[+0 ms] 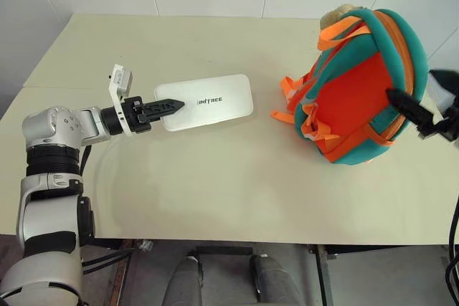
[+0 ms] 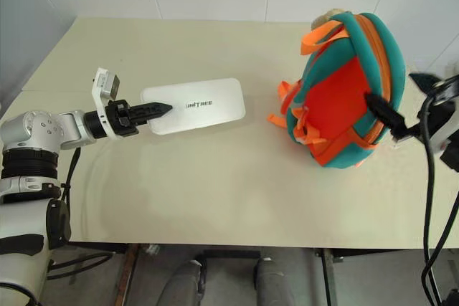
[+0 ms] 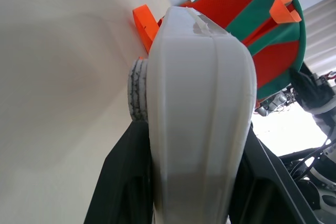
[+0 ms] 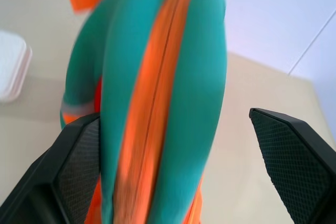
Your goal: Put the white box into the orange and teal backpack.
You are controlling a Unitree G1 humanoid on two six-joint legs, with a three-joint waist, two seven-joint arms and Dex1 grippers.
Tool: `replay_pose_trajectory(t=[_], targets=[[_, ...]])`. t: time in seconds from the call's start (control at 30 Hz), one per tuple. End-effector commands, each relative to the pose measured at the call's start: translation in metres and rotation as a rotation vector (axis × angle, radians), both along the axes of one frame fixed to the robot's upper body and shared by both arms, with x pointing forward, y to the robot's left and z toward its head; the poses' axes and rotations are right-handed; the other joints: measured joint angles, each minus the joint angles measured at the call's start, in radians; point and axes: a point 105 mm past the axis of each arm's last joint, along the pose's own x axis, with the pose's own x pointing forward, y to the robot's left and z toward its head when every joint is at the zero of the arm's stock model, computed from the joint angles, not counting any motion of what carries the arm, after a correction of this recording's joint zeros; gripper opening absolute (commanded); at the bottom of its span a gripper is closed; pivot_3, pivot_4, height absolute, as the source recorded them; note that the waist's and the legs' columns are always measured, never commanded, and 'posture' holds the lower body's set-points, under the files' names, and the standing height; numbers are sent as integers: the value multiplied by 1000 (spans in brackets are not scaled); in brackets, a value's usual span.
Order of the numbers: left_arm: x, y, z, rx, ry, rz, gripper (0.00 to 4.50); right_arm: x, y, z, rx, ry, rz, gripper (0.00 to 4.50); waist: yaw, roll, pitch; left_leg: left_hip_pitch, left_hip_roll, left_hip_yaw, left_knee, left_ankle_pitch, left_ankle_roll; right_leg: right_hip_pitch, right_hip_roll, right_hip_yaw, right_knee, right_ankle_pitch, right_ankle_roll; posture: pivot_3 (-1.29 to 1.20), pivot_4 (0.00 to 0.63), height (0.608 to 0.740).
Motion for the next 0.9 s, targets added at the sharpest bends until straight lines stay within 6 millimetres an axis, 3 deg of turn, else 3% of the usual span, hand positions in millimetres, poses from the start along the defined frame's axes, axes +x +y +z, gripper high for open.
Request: replay_pose_trajectory(t=[0.03, 0.17, 0.33, 0.47, 0.57, 0.73, 0.9], targets=[[0, -2, 18, -19, -71, -20, 1270, -12, 3, 32, 11, -150, 17, 4500, 0, 0, 0, 0, 0, 0, 0, 0, 0, 0, 0, 0, 0, 0, 0, 0, 150, 740], [1, -3, 18, -20, -71, -22, 1270, -16, 18, 41, 15, -179, 90, 4500, 1, 0, 0, 0, 0, 0, 1, 0, 0, 1, 0, 0, 0, 0, 0, 0, 150, 740], [1, -3, 19, -19, -73, -22, 1270, -26, 59, 43, 38, -136, 300, 4500, -1, 0, 0, 0, 0, 0, 1, 0, 0, 1, 0, 0, 1, 0, 0, 0, 150, 740], [1, -1, 18, -20, -73, -20, 1270, -27, 95, 20, 74, -13, 436, 4500, -1, 0, 0, 0, 0, -1, 1, 0, 0, 1, 0, 0, 1, 0, 0, 0, 150, 740], [1, 0, 19, -23, -76, -14, 1269, -24, 118, -11, 104, 101, 481, 4500, 0, -1, 0, 0, 0, -1, 2, 0, 0, 1, 0, -1, 1, 0, 0, 0, 150, 740], [0, 3, 19, -24, -76, -7, 1269, -16, 126, -44, 98, 195, 415, 4500, 1, -1, 0, -1, 0, -1, 3, 0, 0, 1, 0, -1, 1, 0, 0, 0, 150, 740], [0, 7, 18, -25, -70, 10, 1269, 13, 123, -66, 90, 177, 230, 4500, -2, -1, -1, 0, 0, -2, 5, 0, 1, 1, 0, -1, 3, 0, 0, 0, 150, 740]])
